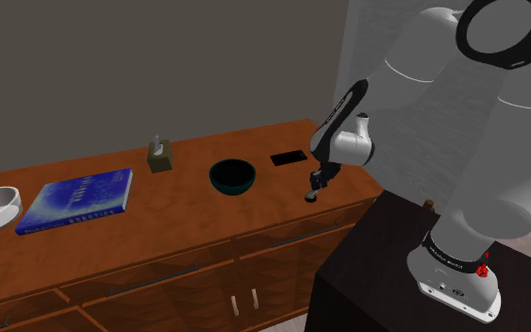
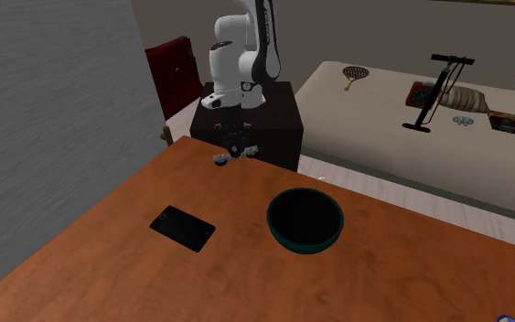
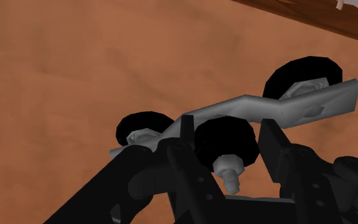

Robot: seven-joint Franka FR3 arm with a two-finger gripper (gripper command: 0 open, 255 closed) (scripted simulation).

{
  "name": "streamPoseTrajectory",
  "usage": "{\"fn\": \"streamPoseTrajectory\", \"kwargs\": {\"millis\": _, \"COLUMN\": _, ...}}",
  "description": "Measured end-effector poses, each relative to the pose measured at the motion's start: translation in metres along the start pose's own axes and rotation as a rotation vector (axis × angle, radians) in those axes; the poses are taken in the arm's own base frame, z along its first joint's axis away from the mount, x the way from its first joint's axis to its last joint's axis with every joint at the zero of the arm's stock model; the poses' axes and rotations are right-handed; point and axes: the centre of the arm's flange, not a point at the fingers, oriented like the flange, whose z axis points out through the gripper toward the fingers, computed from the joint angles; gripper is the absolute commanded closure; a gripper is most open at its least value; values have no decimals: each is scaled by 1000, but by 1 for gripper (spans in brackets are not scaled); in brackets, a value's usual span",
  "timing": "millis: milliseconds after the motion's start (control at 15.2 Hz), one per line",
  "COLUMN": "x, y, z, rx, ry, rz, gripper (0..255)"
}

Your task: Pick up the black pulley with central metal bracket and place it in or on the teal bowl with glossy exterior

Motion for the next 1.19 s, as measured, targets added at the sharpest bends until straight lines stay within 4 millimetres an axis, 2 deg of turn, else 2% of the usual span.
{"fn": "streamPoseTrajectory", "kwargs": {"millis": 1188, "x": 19, "y": -13, "z": -92, "rx": 1, "ry": 0, "rz": -1, "gripper": 255}}
